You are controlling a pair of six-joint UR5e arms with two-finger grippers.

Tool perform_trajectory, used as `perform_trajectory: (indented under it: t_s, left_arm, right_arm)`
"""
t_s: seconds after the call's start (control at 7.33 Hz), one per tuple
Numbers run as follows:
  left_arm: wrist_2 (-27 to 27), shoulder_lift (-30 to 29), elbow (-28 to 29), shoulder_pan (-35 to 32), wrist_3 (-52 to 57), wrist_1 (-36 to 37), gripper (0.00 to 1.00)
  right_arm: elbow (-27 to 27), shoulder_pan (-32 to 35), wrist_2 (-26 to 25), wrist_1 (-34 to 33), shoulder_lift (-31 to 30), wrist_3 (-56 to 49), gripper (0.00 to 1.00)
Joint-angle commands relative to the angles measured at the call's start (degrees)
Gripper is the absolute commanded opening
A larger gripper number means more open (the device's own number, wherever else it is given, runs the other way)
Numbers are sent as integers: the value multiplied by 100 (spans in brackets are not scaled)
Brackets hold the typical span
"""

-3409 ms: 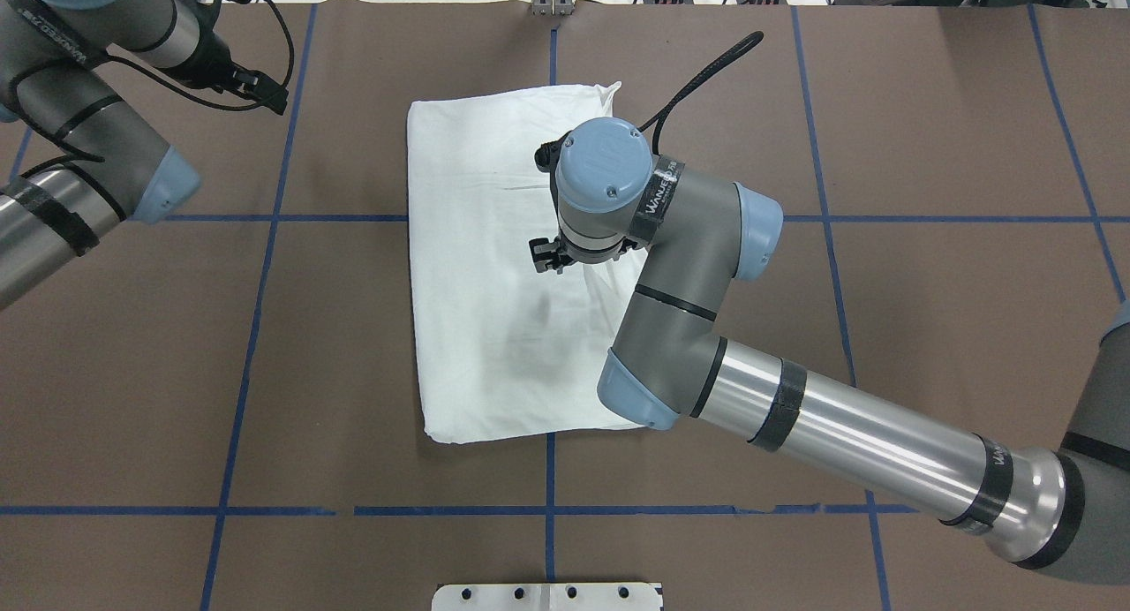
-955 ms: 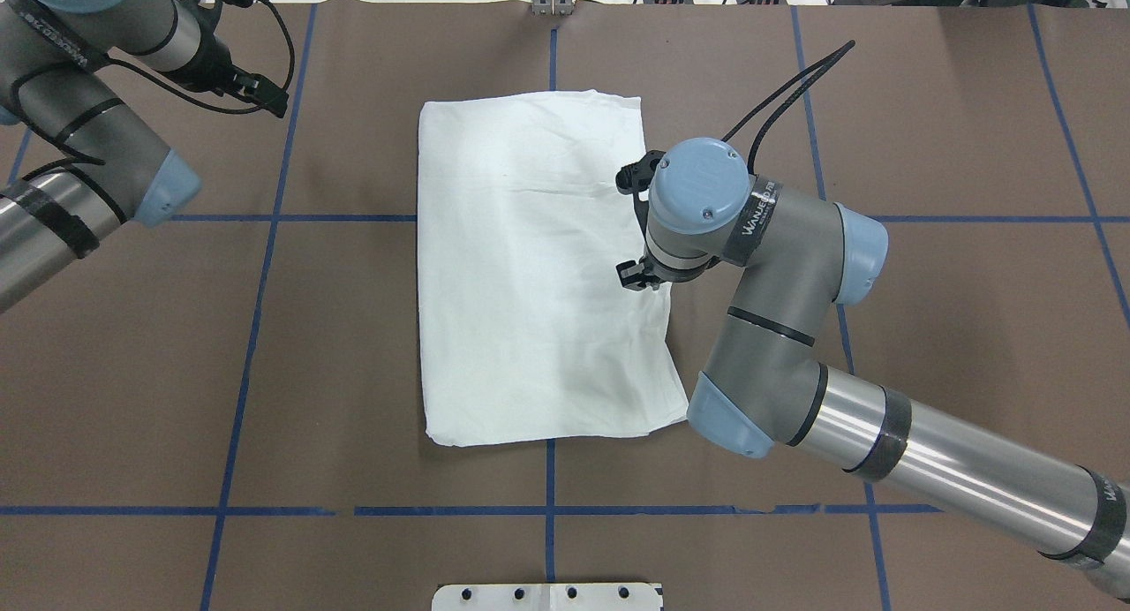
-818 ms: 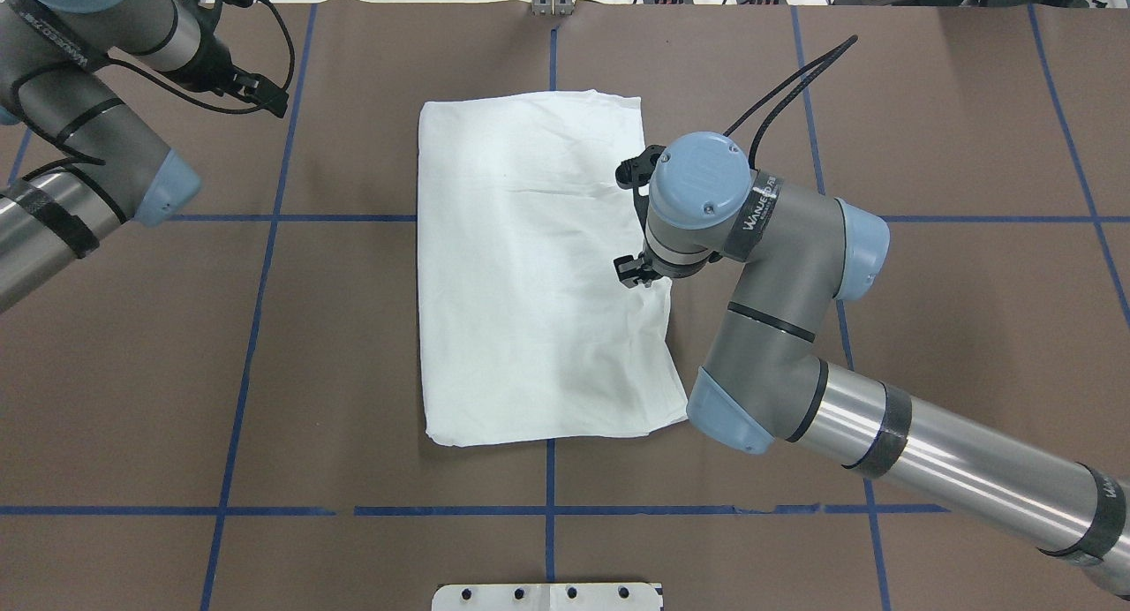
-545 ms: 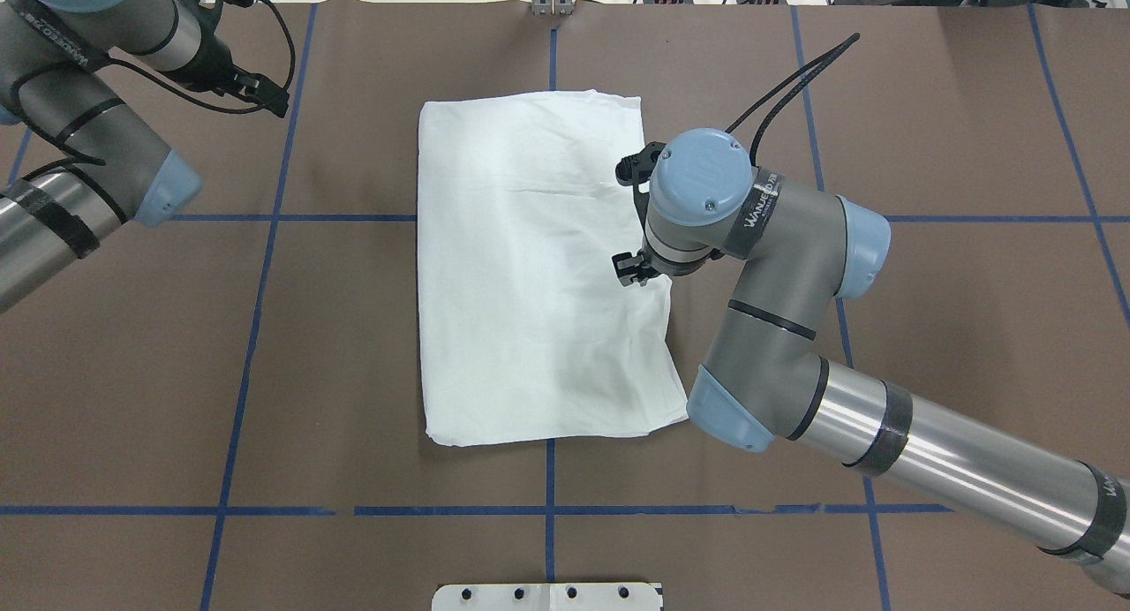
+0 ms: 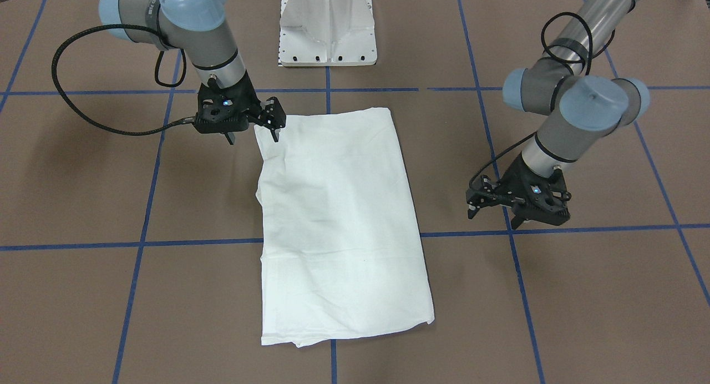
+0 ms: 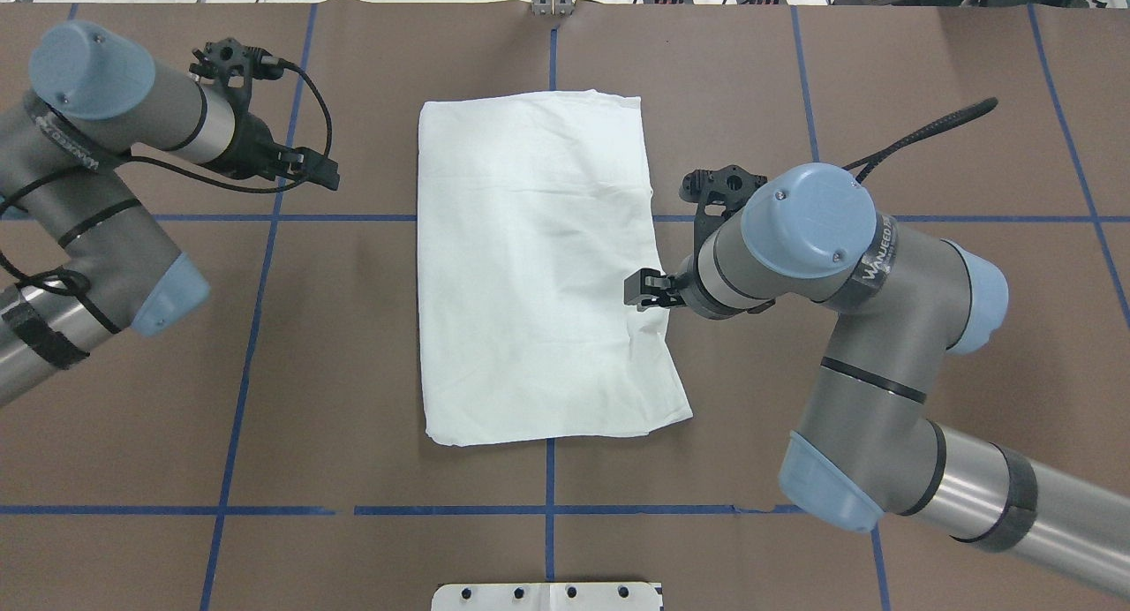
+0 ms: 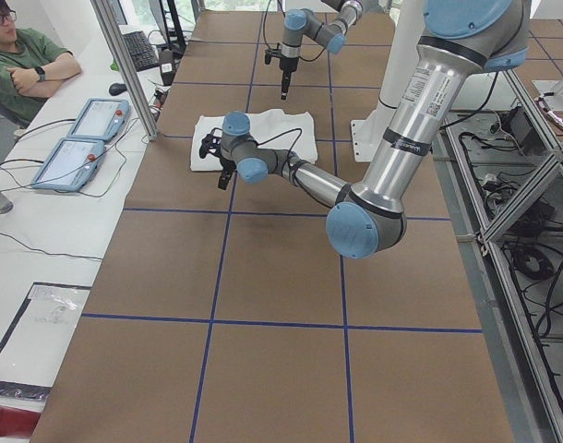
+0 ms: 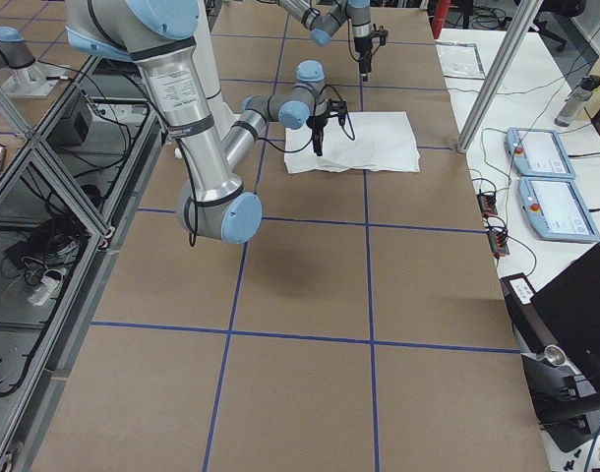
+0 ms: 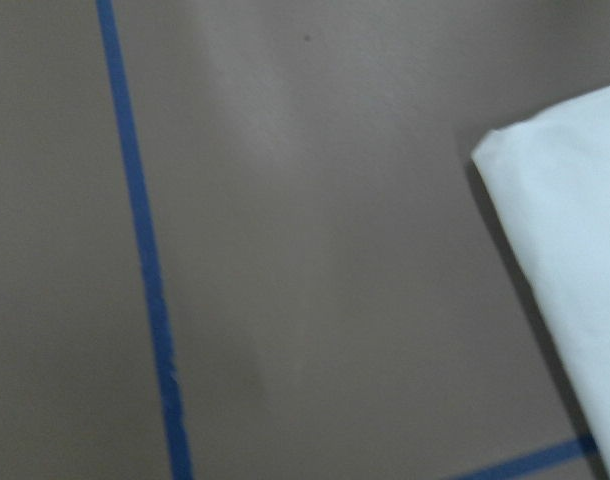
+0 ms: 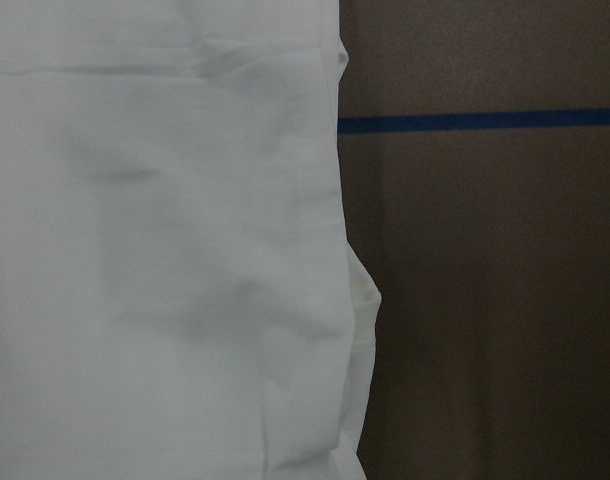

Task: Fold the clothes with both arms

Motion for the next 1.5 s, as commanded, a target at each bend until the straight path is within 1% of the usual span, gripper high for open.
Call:
perform_trajectory:
  t_s: [0.0, 0.14, 0.27, 0.41, 0.68, 1.09, 1.23, 1.36]
  left_arm:
    - [63, 338, -908, 889, -1490, -92, 100]
    - [116, 356, -937, 1233, -2079, -397, 100]
    - [612, 521, -929, 1663, -2616, -940, 100]
    - [939, 523, -928, 2024, -3065, -1128, 100]
    - [978, 505, -928, 2342, -3245, -1121, 100]
    - [1110, 523, -920, 2589, -3254, -1060, 99]
    - [1110, 523, -920, 2598, -3254, -1060, 91]
    - [1110, 523, -920, 2599, -3254, -1060, 79]
  right_arm:
    - [197, -495, -631, 1268, -674, 969, 100]
    - [198, -697, -844, 1334, -720, 1528, 100]
    - [215, -795, -1037, 1335, -721, 1664, 100]
    - [250, -787, -1039, 1335, -729, 1665, 100]
    - [250, -796, -1039, 1344, -721, 1665, 100]
    - [250, -796, -1039, 1335, -721, 1665, 100]
    - [242, -796, -1039, 1335, -729, 1665, 100]
    - [250, -796, -1048, 1335, -721, 1665, 100]
